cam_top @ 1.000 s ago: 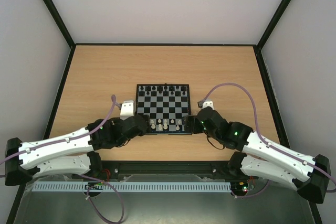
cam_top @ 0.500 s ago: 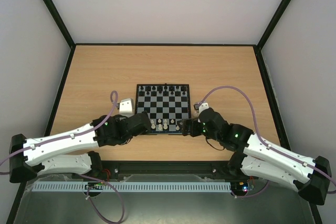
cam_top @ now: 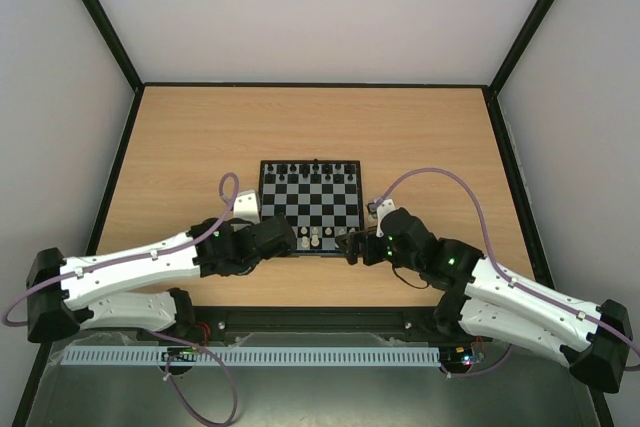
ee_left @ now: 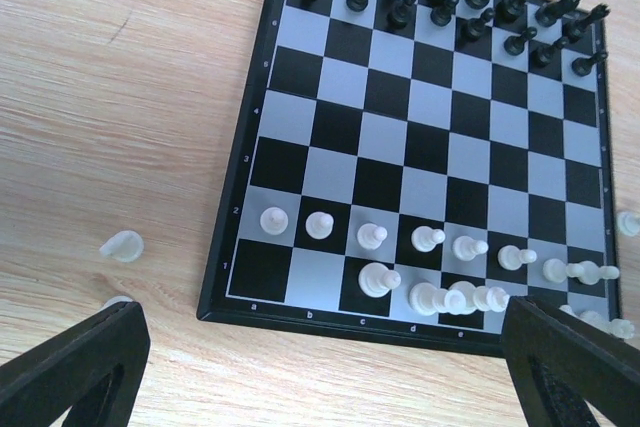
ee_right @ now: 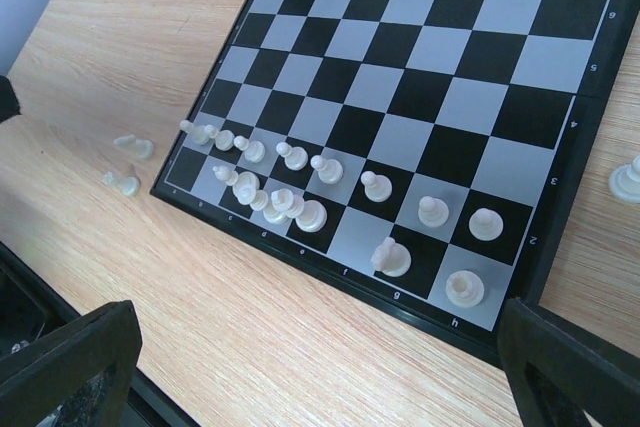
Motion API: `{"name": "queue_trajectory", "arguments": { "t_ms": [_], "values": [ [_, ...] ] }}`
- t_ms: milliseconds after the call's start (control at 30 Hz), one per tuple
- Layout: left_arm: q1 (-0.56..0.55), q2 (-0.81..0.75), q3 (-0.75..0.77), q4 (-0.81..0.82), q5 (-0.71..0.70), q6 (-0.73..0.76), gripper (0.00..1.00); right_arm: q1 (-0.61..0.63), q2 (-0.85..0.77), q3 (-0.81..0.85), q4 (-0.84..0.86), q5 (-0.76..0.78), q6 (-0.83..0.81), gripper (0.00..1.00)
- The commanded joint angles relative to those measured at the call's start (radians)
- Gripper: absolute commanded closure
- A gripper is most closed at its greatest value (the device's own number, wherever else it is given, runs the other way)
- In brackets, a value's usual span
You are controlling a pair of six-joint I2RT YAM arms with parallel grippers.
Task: Set up the chess pieces on the board
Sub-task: Pick up the chess piece at the center of the board.
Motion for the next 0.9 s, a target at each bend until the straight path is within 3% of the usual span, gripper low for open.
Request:
{"name": "queue_trajectory", "arguments": {
  "t_ms": [0, 333, 867],
  "values": [
    [0.001, 0.042, 0.006, -0.004, -0.008, -0.005, 0.00, 0.002, 0.000, -0.015, 0.015, -0.014, -0.024, 0.02],
    [0.010, 0.115, -0.002, 0.050, 0.011, 0.018, 0.01, 0.001, 0.062, -0.021, 0.038, -0.016, -0.034, 0.01],
    [0.022, 0.075, -0.049, 0.063, 0.010, 0.020, 0.00, 0.002, 0.070, -0.027, 0.044, -0.013, -0.034, 0.02]
  ]
}}
